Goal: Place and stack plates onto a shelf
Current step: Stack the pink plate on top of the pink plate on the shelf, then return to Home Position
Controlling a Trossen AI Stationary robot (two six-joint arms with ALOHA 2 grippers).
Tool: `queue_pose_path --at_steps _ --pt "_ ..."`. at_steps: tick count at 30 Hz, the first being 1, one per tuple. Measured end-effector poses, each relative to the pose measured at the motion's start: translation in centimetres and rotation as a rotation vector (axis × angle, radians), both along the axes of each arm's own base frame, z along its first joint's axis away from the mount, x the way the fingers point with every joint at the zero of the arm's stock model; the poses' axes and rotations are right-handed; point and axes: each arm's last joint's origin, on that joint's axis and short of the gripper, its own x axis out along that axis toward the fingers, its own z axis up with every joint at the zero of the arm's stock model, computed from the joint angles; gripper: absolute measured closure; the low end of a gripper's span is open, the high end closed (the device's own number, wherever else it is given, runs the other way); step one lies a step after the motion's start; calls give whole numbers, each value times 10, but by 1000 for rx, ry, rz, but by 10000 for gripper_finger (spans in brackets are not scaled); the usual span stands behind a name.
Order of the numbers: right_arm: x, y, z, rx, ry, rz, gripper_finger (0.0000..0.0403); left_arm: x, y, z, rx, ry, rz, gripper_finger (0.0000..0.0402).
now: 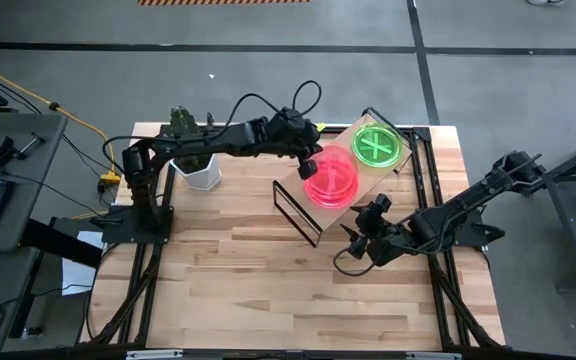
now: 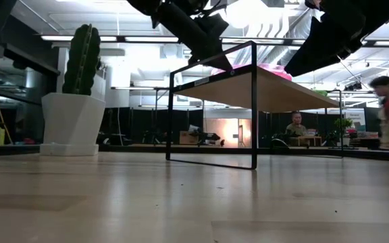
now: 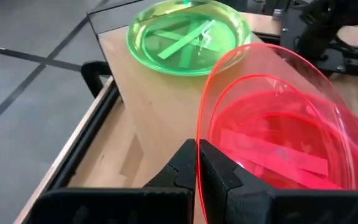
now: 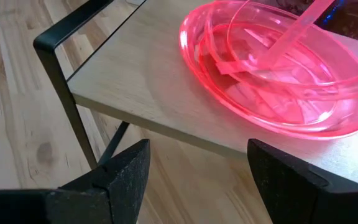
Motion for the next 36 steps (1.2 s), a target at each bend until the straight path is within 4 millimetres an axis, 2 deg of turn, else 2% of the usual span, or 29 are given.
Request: queue_pose_path --at_steps 8,12,25,27,29,32,36 --pt "0 0 0 -1 -4 -2 142 1 -3 0 -63 -21 -36 400" --pt "0 0 0 -1 -4 -2 142 1 -4 0 -90 -28 -78 387" --pt "0 -1 1 -22 -16 -19 142 1 -7 1 -109 -28 -118 268" --pt "0 -1 1 -33 -22 -28 142 -4 -7 8 -105 -3 -120 255" --pt "0 -1 1 -38 -26 -33 142 -10 -6 25 -87 -12 -122 245" --pt "0 -1 2 -37 -28 -32 142 -28 -9 54 -77 -35 -117 241" --pt "-2 3 3 -28 -13 23 142 -58 -21 83 -52 -96 -125 244"
